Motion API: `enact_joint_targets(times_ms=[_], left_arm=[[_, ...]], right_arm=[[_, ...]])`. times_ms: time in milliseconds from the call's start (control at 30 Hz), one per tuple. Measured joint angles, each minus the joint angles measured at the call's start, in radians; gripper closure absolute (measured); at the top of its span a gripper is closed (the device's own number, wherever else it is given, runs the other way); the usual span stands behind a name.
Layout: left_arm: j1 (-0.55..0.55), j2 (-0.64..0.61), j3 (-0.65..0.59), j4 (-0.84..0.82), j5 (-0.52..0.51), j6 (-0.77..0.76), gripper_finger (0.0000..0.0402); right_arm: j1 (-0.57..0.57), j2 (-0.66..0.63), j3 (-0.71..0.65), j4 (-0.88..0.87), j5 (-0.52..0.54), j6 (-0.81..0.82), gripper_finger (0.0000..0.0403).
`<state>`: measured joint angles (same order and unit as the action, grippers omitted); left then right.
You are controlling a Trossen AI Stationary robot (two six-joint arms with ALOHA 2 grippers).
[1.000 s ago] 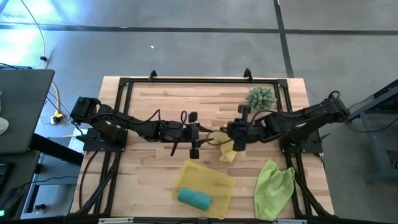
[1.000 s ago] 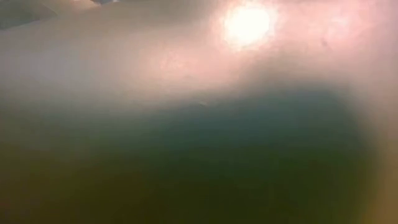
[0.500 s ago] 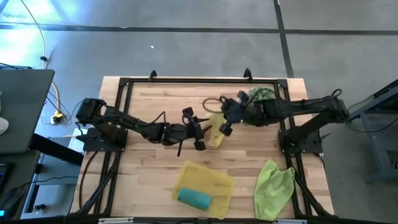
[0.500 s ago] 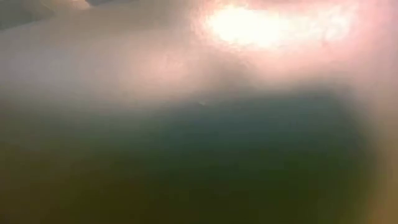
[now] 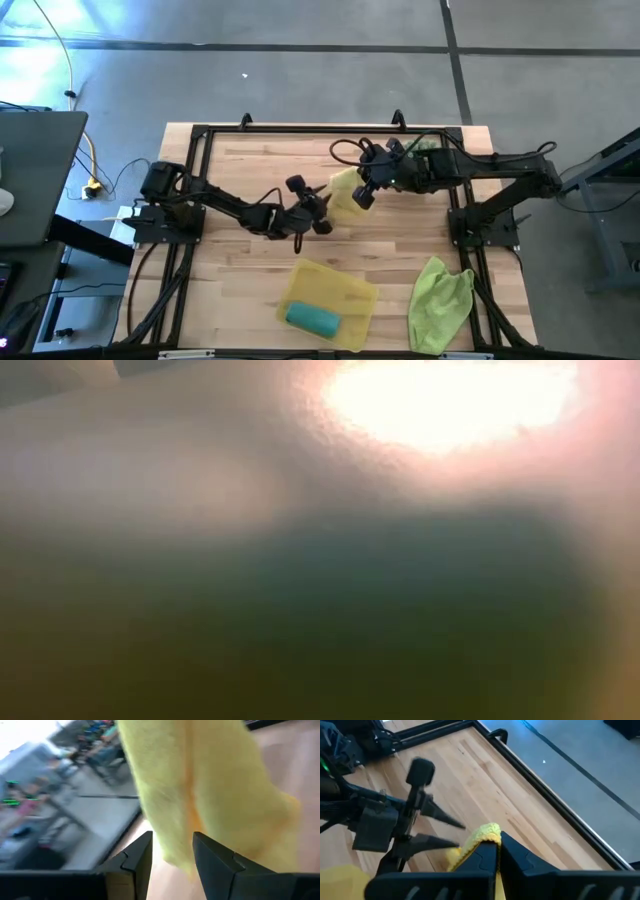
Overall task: Roll microfiber towels into tight, uniform cylinder then place into a basket
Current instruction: Fold the yellow towel
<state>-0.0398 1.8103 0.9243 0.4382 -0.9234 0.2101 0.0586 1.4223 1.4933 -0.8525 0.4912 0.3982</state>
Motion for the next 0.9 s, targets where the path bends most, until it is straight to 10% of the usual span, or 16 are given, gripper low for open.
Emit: enact_joint_targets(times_ms=[433, 667, 800, 900], left_arm=[[0.096, 0.030, -0.108, 0.152, 0.237, -0.222, 0.0271], [0.110, 0.092, -0.102, 0.219, 0.590, -0.233, 0.0271], [0.076, 0.085, -0.103, 0.227, 0.549, -0.210, 0.0271], [0.051, 0.085, -0.102, 0.248, 0.334, -0.189, 0.0271]], right_arm=[[0.000, 0.000, 0.000, 0.015, -0.032, -0.020, 0.0403], [0.001, 0.000, 0.000, 0.089, -0.033, -0.254, 0.0403], [-0.002, 0.000, 0.000, 0.100, -0.025, -0.327, 0.0403], [-0.008, 0.000, 0.000, 0.121, -0.024, -0.312, 0.0403]])
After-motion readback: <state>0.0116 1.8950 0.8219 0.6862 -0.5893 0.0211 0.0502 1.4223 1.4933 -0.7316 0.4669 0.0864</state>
